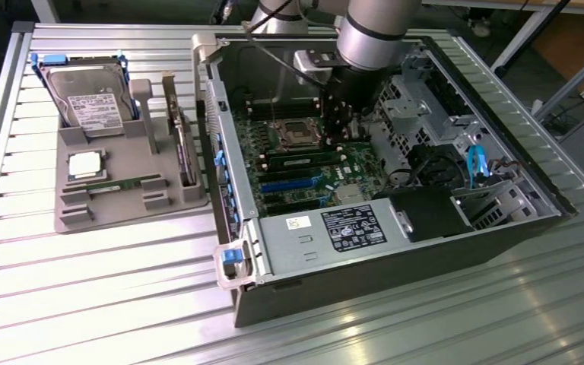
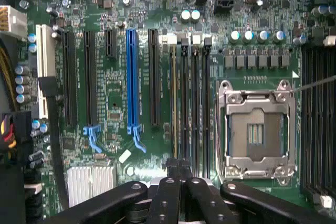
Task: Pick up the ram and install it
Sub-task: 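Press down the ram until it locks into place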
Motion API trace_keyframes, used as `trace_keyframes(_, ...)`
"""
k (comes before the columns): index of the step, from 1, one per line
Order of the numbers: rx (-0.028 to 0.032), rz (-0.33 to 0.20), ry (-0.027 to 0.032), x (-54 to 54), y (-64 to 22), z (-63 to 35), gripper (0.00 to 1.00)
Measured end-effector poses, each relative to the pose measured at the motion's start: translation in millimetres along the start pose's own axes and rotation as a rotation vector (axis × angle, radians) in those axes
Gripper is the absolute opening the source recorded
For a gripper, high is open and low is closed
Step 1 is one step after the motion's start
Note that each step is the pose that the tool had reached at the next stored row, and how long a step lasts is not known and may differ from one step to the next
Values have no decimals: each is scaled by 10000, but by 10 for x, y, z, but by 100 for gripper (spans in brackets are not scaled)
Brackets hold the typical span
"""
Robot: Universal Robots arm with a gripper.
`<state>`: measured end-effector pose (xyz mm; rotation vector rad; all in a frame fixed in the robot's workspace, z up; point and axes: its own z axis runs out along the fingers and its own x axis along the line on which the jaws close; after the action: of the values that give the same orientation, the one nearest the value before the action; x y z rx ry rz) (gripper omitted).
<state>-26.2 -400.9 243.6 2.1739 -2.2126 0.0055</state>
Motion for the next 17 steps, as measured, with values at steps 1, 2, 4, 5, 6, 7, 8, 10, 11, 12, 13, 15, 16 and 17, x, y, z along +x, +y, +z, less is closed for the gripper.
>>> trace_keyframes(1, -8, -4, 7, -1, -11, -17, 10)
trace_keyframes(2, -42, -3, -9, -6, -44, -7, 10)
trace_keyframes(4, -149, -18, -18, -14, -208, 49, 10)
trace_keyframes(5, -149, -18, -20, -14, -208, 49, 10)
trace_keyframes(6, -149, -18, -20, -15, -208, 49, 10)
trace_keyframes(7, -150, -18, -20, -15, -208, 49, 10)
trace_keyframes(8, -149, -17, -19, -15, -209, 49, 10)
trace_keyframes(10, -149, -19, -19, -15, -218, 49, 10)
trace_keyframes(11, -149, -18, -19, -15, -227, 50, 10)
trace_keyframes(12, -149, -18, -20, -15, -241, 51, 10)
trace_keyframes(13, -149, -18, -20, -15, -248, 52, 10)
trace_keyframes(15, -149, -17, -20, -17, -279, 78, 10)
trace_keyframes(16, -150, -17, -18, -17, -281, 89, 10)
trace_keyframes(17, -152, -17, -12, -16, -284, 109, 10)
